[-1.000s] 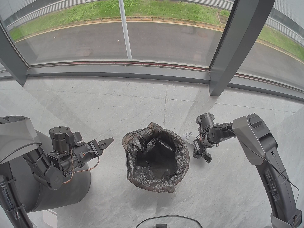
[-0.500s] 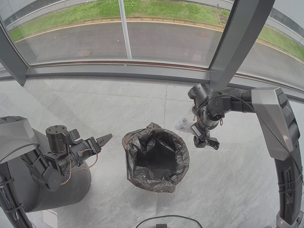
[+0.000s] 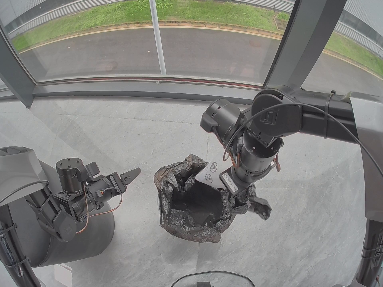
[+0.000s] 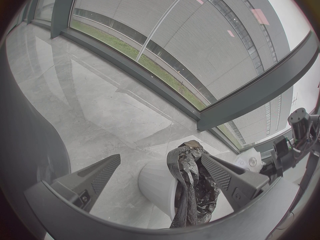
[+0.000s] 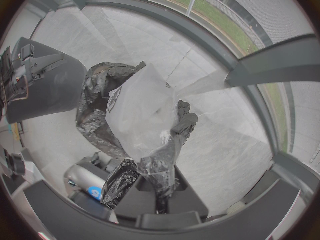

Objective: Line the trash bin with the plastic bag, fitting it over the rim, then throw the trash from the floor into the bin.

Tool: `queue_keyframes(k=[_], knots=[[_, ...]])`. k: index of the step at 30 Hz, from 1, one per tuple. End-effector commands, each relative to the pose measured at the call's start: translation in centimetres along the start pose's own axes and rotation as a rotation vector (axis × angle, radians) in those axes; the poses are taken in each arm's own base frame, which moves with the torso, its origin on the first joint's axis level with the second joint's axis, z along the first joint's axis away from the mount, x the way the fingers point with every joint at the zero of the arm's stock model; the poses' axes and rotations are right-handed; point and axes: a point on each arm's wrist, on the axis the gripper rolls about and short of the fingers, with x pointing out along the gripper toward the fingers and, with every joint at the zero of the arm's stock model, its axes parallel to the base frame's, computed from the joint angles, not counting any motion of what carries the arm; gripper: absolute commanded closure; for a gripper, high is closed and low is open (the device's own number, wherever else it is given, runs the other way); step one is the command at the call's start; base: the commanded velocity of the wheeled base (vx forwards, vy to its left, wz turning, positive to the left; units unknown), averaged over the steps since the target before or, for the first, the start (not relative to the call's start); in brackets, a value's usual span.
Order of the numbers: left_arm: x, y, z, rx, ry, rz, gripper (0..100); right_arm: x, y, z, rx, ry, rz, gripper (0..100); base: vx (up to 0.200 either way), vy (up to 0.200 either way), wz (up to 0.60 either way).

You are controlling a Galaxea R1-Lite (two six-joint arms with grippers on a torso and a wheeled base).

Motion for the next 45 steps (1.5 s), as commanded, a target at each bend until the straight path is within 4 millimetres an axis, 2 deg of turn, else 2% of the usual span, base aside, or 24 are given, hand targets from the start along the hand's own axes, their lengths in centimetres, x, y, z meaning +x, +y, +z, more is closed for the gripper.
queue_keyframes(k=[1, 9, 12, 14, 15, 21, 34, 35, 40, 45], knots=[[0.0, 0.0, -0.1, 0.0, 0.001, 0.0, 0, 1.8, 1.7, -0.6, 0.037, 0.102, 0.057, 100, 0.0, 0.0, 0.0], [0.1, 0.0, -0.2, -0.001, 0.009, -0.001, 0, 8.4, 4.4, -1.4, 0.078, 0.286, 0.104, 100, 0.0, 0.0, 0.0], [0.1, 0.0, -0.2, 0.0, 0.007, 0.0, 0, 11.7, 6.0, -0.5, 0.102, 0.206, 0.137, 100, 0.0, 0.0, 0.0], [0.1, 0.0, -0.2, -0.001, 0.009, -0.001, 0, 12.7, 6.5, -0.1, 0.11, 0.161, 0.152, 100, 0.0, 0.0, 0.0], [0.1, 0.0, -0.3, -0.001, 0.01, 0.0, 0, 13.8, 7.2, 0.7, 0.133, 0.074, 0.177, 100, 0.0, 0.0, 0.0], [0.2, 0.0, -0.4, -0.001, 0.013, 0.0, 0, 14.1, 7.9, 1.2, 0.135, 0.01, 0.181, 100, 0.0, 0.0, 0.0], [0.3, 0.0, -0.7, 0.001, 0.023, -0.001, 0, 13.8, 7.8, 2.1, 0.103, -0.083, 0.118, 100, 0.0, 0.0, 0.0], [0.3, 0.0, -0.7, 0.001, 0.023, -0.001, 0, 13.8, 7.8, 2.1, 0.097, -0.084, 0.118, 0, 0.0, 0.0, 0.0], [0.3, 0.0, -0.8, -0.001, 0.025, -0.001, 0, 13.6, 7.9, 2.5, 0.092, -0.126, 0.125, 0, 0.0, 0.0, 0.0], [0.3, 0.0, -0.8, -0.001, 0.025, -0.001, 0, 12.1, 7.4, 3.1, 0.104, -0.169, 0.135, 0, 0.0, 0.0, 0.0]])
